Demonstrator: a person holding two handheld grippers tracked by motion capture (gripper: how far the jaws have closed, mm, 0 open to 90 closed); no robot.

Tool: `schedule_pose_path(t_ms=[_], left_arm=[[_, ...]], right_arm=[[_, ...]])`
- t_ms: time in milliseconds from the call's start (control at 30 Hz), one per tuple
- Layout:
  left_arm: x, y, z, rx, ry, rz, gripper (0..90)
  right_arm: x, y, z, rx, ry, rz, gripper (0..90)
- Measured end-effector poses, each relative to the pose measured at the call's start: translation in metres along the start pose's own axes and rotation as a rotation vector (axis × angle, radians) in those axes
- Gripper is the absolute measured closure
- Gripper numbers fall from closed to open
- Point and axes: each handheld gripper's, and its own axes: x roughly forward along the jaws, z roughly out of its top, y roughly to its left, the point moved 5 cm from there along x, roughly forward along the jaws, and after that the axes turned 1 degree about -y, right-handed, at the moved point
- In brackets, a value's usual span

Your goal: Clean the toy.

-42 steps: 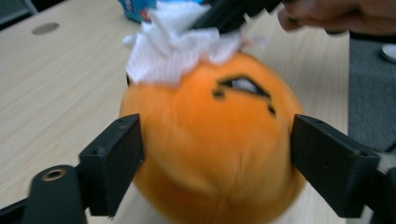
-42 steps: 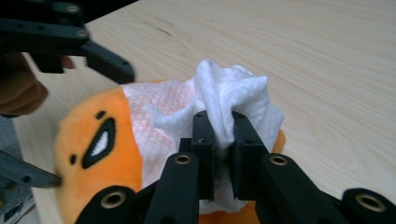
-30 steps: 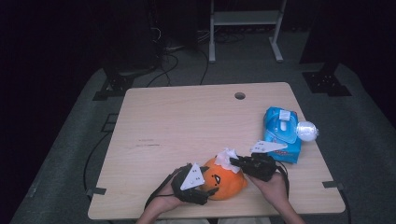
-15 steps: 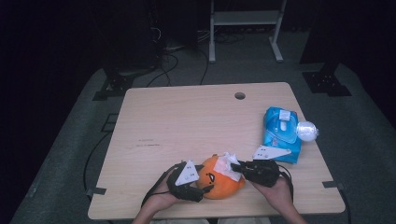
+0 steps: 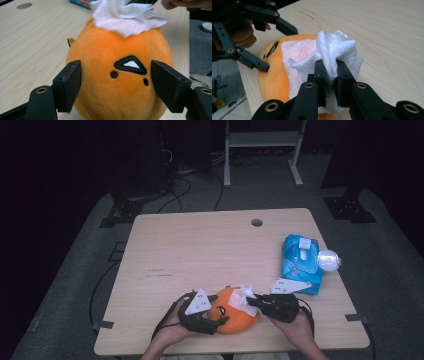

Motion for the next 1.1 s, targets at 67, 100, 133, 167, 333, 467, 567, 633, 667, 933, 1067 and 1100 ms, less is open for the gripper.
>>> schedule_pose_path(t_ms=[67, 100, 133, 167, 333, 467, 567, 633, 667, 933, 1067, 1100], left_arm=[[0.0, 0.003, -0.001, -0.013, 0.002, 0.011, 26.8], [0.001, 0.004, -0.002, -0.018, 0.004, 0.016, 26.8], [0.001, 0.005, -0.002, -0.029, 0.002, 0.024, 26.8], [0.0, 0.006, -0.002, -0.036, 0.006, 0.029, 26.8], [-0.001, 0.008, -0.003, -0.057, 0.009, 0.028, 26.7], [0.001, 0.006, -0.003, -0.048, 0.011, 0.022, 27.1], [0.002, 0.005, -0.004, -0.045, 0.008, 0.015, 27.1], [0.001, 0.005, -0.002, -0.052, 0.009, 0.002, 26.7], [0.0, 0.004, 0.001, -0.064, 0.001, -0.011, 24.2], [0.009, -0.007, 0.006, -0.019, -0.001, -0.021, 30.5], [0.009, -0.012, 0.005, 0.023, 0.012, -0.032, 31.9], [0.01, -0.012, 0.005, 0.026, 0.009, -0.034, 31.9]], right_arm=[[-0.003, 0.001, -0.003, 0.005, 0.007, 0.003, 80.4], [-0.004, 0.003, -0.003, 0.003, 0.004, 0.011, 80.3], [-0.004, 0.007, -0.002, 0.001, -0.004, 0.025, 80.3], [-0.004, 0.012, -0.001, -0.012, -0.01, 0.043, 80.3], [0.004, 0.021, 0.005, -0.049, -0.022, 0.079, 80.1], [0.002, 0.002, -0.002, -0.017, -0.004, 0.015, 79.9], [-0.001, -0.004, -0.009, 0.002, 0.003, -0.002, 80.0], [-0.002, -0.002, -0.011, -0.001, -0.001, 0.005, 80.1], [-0.002, 0.001, -0.011, -0.001, -0.005, 0.013, 80.1], [0.002, 0.001, -0.003, -0.007, -0.026, 0.041, 80.1], [0.013, -0.016, 0.006, 0.029, -0.025, 0.024, 80.2], [0.018, -0.019, 0.009, 0.042, -0.022, 0.025, 80.2]])
